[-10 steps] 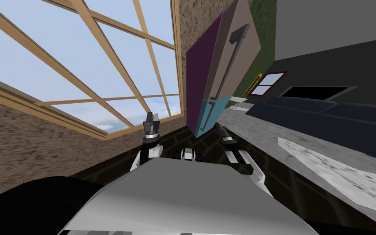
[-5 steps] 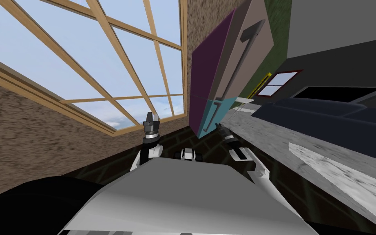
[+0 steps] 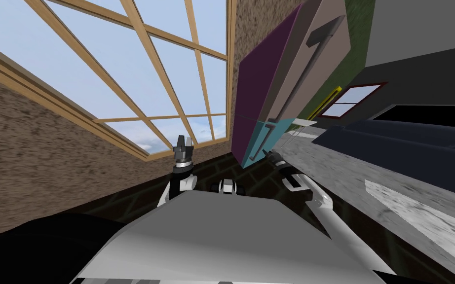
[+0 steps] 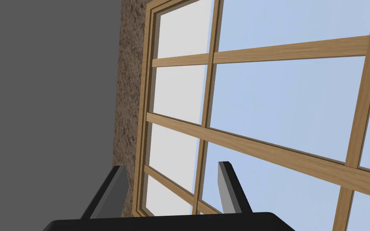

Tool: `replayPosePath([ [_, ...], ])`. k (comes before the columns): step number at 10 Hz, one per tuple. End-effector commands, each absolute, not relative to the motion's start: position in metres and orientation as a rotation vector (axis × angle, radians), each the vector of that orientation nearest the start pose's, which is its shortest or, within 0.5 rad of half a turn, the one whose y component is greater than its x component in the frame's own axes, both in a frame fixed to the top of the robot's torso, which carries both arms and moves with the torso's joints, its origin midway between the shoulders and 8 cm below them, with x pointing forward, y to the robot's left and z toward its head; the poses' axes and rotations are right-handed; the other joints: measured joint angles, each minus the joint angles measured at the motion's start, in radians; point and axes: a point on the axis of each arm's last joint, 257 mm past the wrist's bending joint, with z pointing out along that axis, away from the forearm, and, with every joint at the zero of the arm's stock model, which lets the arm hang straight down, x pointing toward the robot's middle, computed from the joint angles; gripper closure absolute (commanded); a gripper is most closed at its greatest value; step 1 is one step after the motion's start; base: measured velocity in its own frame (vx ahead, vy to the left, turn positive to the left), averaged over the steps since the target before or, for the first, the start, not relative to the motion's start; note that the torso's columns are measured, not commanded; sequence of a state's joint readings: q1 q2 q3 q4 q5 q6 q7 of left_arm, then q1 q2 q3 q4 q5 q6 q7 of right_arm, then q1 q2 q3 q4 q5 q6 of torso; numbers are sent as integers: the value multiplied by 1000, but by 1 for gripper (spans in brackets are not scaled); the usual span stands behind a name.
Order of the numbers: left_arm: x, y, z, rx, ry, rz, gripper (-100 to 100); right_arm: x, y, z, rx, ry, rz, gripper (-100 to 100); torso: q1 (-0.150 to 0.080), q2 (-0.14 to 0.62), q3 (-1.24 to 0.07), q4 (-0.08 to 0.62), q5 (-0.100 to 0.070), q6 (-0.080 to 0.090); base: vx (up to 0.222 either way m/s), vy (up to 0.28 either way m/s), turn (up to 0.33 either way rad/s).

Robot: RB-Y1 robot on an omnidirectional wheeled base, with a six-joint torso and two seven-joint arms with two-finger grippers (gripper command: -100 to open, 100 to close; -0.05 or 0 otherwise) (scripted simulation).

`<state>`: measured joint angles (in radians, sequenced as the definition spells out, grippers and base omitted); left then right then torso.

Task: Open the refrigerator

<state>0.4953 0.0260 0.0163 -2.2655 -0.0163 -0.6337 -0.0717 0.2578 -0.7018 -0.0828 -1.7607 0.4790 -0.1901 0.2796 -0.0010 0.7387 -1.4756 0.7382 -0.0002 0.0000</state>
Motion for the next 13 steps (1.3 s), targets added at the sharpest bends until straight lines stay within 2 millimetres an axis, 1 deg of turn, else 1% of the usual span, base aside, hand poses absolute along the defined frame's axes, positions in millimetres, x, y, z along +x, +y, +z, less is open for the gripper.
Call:
replayPosePath([
  [1,323,274,44,-501,571,-1240,0,480,-416,-158,-104,1579,76,-100,1,-1,-1,0,0,0,13,54,61],
  [4,323,274,44,-501,571,-1240,0,494,-470,-153,-221,1620,-162,-100,2,-1,0,0,0,0,6,66,131],
  [5,323,274,44,-501,571,-1240,0,494,-472,-150,-231,1620,-170,-100,2,-1,-1,0,1,0,14,49,36],
  [7,323,274,44,-501,572,-1240,0,501,-509,-140,-297,1632,-326,-100,0,0,0,0,0,0,3,46,106],
  [8,323,274,44,-501,572,-1240,0,502,-511,-137,-307,1631,-334,-100,1,0,0,0,0,0,6,44,47],
  [10,323,274,44,-501,572,-1240,0,507,-547,-117,-375,1630,-492,-100,1,-1,0,0,0,0,8,51,93],
  [11,323,274,44,-501,572,-1240,0,507,-547,-117,-375,1630,-492,-100,1,-1,0,0,0,0,9,40,43],
  [13,323,274,44,-501,572,-1240,0,510,-579,-97,-427,1621,-631,-100,1,-1,-1,0,0,0,11,50,90],
])
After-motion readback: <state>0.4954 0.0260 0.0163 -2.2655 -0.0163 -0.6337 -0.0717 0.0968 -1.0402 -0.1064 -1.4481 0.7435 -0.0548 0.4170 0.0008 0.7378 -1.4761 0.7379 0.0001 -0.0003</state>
